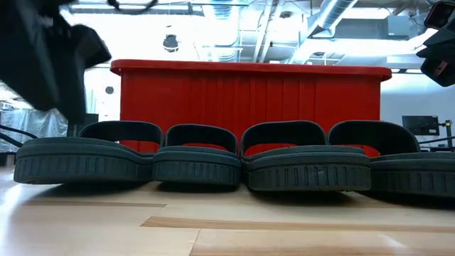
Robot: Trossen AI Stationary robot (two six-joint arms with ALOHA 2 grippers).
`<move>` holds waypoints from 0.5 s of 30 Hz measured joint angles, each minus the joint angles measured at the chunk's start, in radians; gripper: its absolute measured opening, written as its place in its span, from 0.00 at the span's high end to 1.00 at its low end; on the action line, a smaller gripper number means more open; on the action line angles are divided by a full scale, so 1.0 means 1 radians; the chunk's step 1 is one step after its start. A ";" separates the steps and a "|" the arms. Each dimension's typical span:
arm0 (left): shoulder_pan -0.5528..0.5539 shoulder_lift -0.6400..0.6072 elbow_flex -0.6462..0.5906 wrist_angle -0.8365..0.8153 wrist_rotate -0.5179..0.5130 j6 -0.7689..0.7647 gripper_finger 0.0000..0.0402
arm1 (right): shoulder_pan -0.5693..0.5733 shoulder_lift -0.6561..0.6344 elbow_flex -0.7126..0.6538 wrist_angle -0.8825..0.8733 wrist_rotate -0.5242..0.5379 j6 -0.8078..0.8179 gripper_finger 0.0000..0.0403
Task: Pick and place slides into bin
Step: Put the left slide into the bin
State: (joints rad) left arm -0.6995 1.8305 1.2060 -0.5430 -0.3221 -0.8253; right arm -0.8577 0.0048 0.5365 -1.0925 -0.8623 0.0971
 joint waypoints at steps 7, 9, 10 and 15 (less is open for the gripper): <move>0.019 0.083 0.000 0.015 0.075 0.002 0.57 | 0.000 0.000 0.000 0.000 0.000 0.000 0.81; 0.020 0.097 0.004 0.007 0.079 0.004 0.57 | 0.000 0.000 0.000 0.000 0.000 0.000 0.81; 0.020 0.106 0.004 0.004 0.074 0.005 0.57 | 0.000 0.000 0.000 0.000 0.000 0.000 0.81; 0.018 0.127 0.005 -0.012 0.027 -0.020 0.57 | 0.000 0.000 0.000 0.000 0.000 0.000 0.81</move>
State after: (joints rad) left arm -0.6813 1.9577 1.2112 -0.5554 -0.2951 -0.8448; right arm -0.8577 0.0048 0.5365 -1.0927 -0.8619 0.0975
